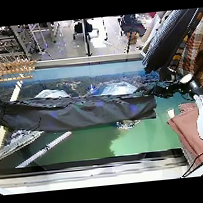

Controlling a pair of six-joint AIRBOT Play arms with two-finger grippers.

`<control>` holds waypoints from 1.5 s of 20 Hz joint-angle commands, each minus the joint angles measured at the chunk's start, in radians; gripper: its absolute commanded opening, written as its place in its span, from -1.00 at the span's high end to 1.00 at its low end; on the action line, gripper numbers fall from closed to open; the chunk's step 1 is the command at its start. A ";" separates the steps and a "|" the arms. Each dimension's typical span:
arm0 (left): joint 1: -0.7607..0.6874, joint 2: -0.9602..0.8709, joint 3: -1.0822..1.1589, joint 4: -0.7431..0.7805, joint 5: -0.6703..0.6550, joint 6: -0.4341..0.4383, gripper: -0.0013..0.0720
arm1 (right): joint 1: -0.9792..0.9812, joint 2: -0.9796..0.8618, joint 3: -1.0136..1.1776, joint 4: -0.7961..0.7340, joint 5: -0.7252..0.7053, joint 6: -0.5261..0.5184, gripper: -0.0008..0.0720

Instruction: Fold the clothes and pants, and hang the long-sleeved shirts on hangers.

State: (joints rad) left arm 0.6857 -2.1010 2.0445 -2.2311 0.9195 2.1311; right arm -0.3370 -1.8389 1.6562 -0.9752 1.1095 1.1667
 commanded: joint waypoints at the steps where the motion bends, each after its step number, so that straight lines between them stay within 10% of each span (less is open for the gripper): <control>1: -0.003 -0.034 0.017 -0.057 0.037 0.142 -0.91 | 0.024 -0.022 -0.001 0.095 -0.030 -0.100 -0.60; 8: -0.005 -0.036 0.016 -0.059 0.089 0.189 0.90 | 0.047 -0.022 0.000 0.121 0.043 -0.114 0.88; 19: 0.081 0.119 0.017 -0.124 0.300 0.215 0.93 | 0.044 0.208 0.000 0.111 0.360 -0.108 0.89; 30: 0.315 0.233 0.015 -0.336 0.365 0.149 0.93 | 0.044 0.673 -0.005 -0.255 0.728 0.209 0.89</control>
State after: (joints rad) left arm 0.9588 -1.8721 2.0602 -2.5286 1.2602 2.3100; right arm -0.2928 -1.2327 1.6550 -1.1431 1.7199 1.2694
